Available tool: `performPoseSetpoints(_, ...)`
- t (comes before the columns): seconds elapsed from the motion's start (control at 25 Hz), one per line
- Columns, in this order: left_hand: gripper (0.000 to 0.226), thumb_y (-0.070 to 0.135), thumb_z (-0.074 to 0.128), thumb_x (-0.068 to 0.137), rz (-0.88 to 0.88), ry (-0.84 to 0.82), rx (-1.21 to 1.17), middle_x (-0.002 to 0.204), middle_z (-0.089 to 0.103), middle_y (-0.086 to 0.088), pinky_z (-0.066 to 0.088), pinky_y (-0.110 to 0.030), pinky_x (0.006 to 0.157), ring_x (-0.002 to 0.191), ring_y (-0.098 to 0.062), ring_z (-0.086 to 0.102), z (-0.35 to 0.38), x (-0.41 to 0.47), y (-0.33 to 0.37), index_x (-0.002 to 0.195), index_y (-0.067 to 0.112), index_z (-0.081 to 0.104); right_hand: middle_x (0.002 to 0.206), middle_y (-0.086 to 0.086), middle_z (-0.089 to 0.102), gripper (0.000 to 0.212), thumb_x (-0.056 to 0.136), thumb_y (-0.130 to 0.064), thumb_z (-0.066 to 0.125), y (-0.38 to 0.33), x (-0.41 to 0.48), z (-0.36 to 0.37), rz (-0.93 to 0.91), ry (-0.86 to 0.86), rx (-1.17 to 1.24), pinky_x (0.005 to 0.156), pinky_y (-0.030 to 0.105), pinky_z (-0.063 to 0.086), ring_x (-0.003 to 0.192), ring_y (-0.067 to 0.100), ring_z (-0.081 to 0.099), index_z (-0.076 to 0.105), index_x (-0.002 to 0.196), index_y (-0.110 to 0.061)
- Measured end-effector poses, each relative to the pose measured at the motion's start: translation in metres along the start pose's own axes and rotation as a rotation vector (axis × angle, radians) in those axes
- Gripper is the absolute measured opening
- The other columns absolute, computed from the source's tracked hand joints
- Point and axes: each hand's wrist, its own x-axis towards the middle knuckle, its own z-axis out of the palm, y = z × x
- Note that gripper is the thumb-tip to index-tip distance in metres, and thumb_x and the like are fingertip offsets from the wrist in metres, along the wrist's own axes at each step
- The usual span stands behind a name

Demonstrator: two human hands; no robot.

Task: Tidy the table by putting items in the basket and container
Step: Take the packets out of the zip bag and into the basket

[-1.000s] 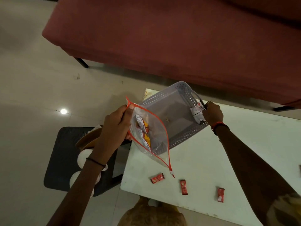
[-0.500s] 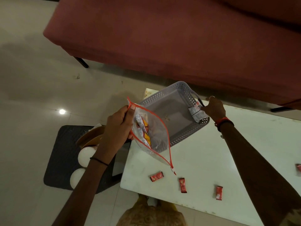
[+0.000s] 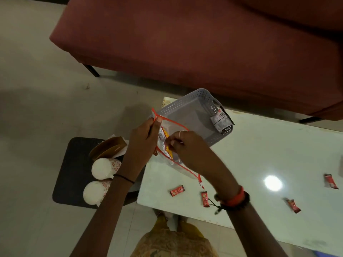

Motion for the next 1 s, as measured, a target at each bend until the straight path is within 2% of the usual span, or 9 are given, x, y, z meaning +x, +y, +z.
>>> performPoseSetpoints(0.08,0.025,0.023,0.044,0.096,0.014,-0.012,0.027,0.054,0.05,-0.002,0.044,-0.023,0.049,0.047,-0.014,0.048,0.002,-0.008,0.002,0.085,0.005,0.058,0.112,0.019,0.067,0.03,0.098,-0.01,0.041,0.015,0.023,0.025,0.045,0.068,-0.226,0.074,0.018,0.038,0.1,0.029,0.062,0.063,0.114,0.001)
performPoseSetpoints(0.16,0.023,0.025,0.043,0.096,0.077,-0.044,0.058,0.054,0.052,-0.005,0.044,-0.02,0.045,0.043,-0.012,0.049,0.006,-0.019,0.005,0.084,0.01,0.056,0.112,0.021,0.067,0.021,0.097,-0.008,0.042,0.027,0.044,0.042,0.083,0.011,-0.285,0.067,0.015,0.031,0.09,0.027,0.06,0.062,0.102,-0.006)
performPoseSetpoints(0.32,0.027,0.027,0.042,0.096,0.162,-0.073,0.053,0.055,0.056,-0.014,0.043,-0.014,0.037,0.039,-0.012,0.049,0.013,-0.039,0.012,0.097,0.006,0.059,0.1,0.021,0.07,0.014,0.09,-0.007,0.048,0.053,0.062,0.064,0.122,0.027,-0.327,0.088,0.035,0.052,0.092,0.031,0.066,0.054,0.078,-0.01)
performPoseSetpoints(0.36,0.028,0.027,0.042,0.096,0.171,-0.092,0.034,0.054,0.054,-0.016,0.045,-0.021,0.039,0.039,-0.014,0.049,0.014,-0.043,0.015,0.096,0.004,0.059,0.091,0.02,0.07,0.023,0.091,-0.01,0.048,0.057,0.059,0.066,0.129,0.062,-0.325,0.085,0.036,0.054,0.087,0.032,0.067,0.05,0.068,-0.011)
performPoseSetpoints(0.44,0.031,0.026,0.043,0.096,0.171,-0.125,0.015,0.051,0.049,-0.007,0.046,-0.028,0.044,0.04,-0.013,0.047,0.017,-0.049,0.016,0.097,0.0,0.059,0.07,0.009,0.061,0.036,0.094,-0.018,0.048,0.063,0.051,0.067,0.111,0.134,-0.308,0.066,0.02,0.051,0.067,0.024,0.06,0.039,0.059,-0.018)
performPoseSetpoints(0.52,0.032,0.026,0.043,0.095,0.17,-0.127,0.023,0.05,0.046,0.003,0.045,-0.021,0.043,0.038,-0.009,0.049,0.018,-0.053,0.015,0.098,-0.001,0.059,0.071,0.004,0.055,0.029,0.097,-0.022,0.044,0.066,0.046,0.069,0.078,0.177,-0.348,0.06,0.016,0.044,0.065,0.018,0.052,0.041,0.07,-0.014)
performPoseSetpoints(0.68,0.027,0.024,0.044,0.096,0.149,-0.058,0.027,0.049,0.047,0.007,0.037,-0.006,0.038,0.04,0.0,0.054,0.013,-0.053,0.011,0.096,0.002,0.06,0.099,0.015,0.07,0.026,0.098,-0.019,0.041,0.06,0.046,0.067,0.094,0.21,-0.445,0.084,0.041,0.054,0.093,0.03,0.067,0.063,0.097,-0.004)
performPoseSetpoints(0.8,0.024,0.027,0.044,0.096,0.103,0.006,0.04,0.054,0.052,-0.001,0.039,-0.007,0.04,0.04,-0.006,0.052,0.005,-0.044,0.01,0.087,0.009,0.057,0.108,0.02,0.067,0.025,0.097,-0.009,0.04,0.046,0.032,0.06,0.047,0.211,-0.571,0.085,0.038,0.049,0.101,0.035,0.063,0.061,0.106,0.001)
performPoseSetpoints(1.0,0.028,0.031,0.041,0.096,0.021,0.051,0.062,0.053,0.049,0.001,0.04,-0.005,0.038,0.039,-0.009,0.05,-0.012,-0.026,0.006,0.08,0.01,0.051,0.104,0.018,0.066,0.022,0.094,-0.011,0.046,0.016,-0.025,0.036,0.021,0.282,-0.623,0.069,0.029,0.042,0.096,0.034,0.064,0.064,0.105,-0.004)
